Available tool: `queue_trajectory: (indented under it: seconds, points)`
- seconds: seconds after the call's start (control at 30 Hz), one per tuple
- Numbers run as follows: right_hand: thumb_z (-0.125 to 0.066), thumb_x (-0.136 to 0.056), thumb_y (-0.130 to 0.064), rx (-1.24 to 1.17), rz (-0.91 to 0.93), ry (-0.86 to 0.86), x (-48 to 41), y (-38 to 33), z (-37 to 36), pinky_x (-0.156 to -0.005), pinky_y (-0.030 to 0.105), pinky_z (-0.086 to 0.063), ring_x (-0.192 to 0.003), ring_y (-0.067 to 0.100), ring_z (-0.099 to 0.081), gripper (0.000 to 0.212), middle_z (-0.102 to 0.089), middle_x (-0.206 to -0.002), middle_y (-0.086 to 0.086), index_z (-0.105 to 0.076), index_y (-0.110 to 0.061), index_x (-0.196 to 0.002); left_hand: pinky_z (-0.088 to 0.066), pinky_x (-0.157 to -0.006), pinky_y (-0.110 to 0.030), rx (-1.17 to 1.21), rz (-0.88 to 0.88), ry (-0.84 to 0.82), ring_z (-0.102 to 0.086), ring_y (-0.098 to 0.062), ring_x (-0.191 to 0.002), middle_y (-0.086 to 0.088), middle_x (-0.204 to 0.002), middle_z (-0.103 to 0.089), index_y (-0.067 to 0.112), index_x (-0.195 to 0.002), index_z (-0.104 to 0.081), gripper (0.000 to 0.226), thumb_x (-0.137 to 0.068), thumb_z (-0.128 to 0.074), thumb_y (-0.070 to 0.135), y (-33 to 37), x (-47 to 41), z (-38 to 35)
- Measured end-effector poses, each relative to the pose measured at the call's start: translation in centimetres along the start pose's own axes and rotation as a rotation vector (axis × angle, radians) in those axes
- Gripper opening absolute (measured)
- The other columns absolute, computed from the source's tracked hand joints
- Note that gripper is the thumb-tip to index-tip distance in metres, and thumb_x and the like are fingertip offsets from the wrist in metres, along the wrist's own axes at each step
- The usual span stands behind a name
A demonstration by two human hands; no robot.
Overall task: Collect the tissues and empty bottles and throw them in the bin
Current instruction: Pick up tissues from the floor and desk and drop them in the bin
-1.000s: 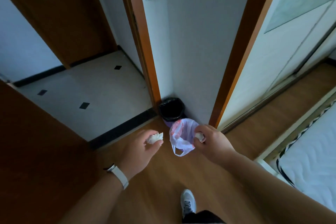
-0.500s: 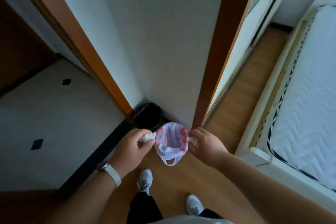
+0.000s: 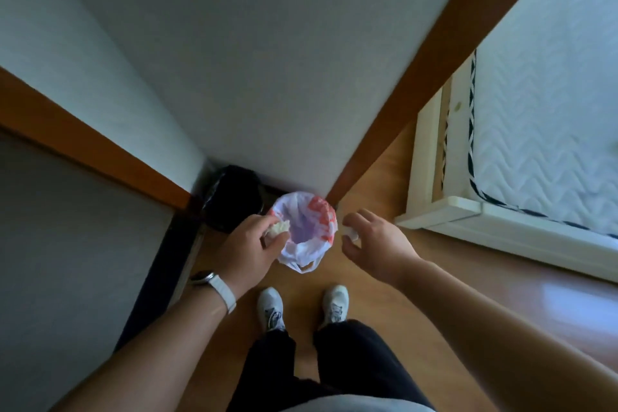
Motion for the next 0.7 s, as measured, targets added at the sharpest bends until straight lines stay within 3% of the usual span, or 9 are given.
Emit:
queue_trajectory:
  seconds: [0.17,0.37,0.53,0.7]
  points:
    - [-0.062,-0.087,-0.03,-0.033,-0.03,-0.041,-4.3,3.2,-6.2,-0.063,0.037,-0.054,-0.08,0.022,-0.062,0.028,-0.062,-0.105,-0.003,-0.059,-0.02,-0.113,-0.051,-0.074,-0.031,-0.049,-0.009,-0.168,-0.062,-0.024,-0.085,-0.006,-0.096,-0.065,0.011,-0.106,-0.068,0.042,-0.083,-0.056,0.045,-5.2,-4.0,-7.0]
    - [-0.062,-0.086,-0.028,-0.049,-0.067,-0.129,-10.2,9.1,-16.1,-0.062,0.036,-0.052,-0.078,0.025,-0.061,0.028,-0.061,-0.101,0.0,-0.061,-0.018,-0.112,-0.046,-0.072,-0.03,-0.115,0.054,-0.231,-0.061,-0.03,-0.084,-0.01,-0.092,-0.063,0.01,-0.101,-0.067,0.024,-0.083,-0.074,0.024,-13.6,-9.0,-16.4]
    - [-0.062,-0.086,-0.022,-0.061,-0.058,-0.126,-14.5,13.0,-23.6,-0.064,0.041,-0.052,-0.08,0.034,-0.06,0.027,-0.061,-0.105,0.007,-0.061,-0.013,-0.111,-0.05,-0.077,-0.04,-0.156,0.118,-0.266,-0.06,-0.029,-0.089,-0.01,-0.098,-0.062,0.01,-0.102,-0.065,0.027,-0.086,-0.067,0.031,-20.9,-11.6,-23.6]
    - [-0.057,-0.086,-0.023,-0.037,-0.049,-0.202,-18.0,18.1,-35.1,-0.063,0.04,-0.051,-0.081,0.034,-0.058,0.027,-0.059,-0.102,0.008,-0.059,-0.012,-0.111,-0.046,-0.085,-0.039,-0.235,0.063,-0.303,-0.058,-0.034,-0.1,-0.016,-0.108,-0.063,0.004,-0.109,-0.066,0.032,-0.087,-0.067,0.028,-27.6,-14.1,-31.7]
Point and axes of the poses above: each hand's wrist, its own x-axis away from the middle knuckle, its own z-axis out of the back of the hand, y = z × x, the point moved 8 cm from there along -x, towards the middle knuckle
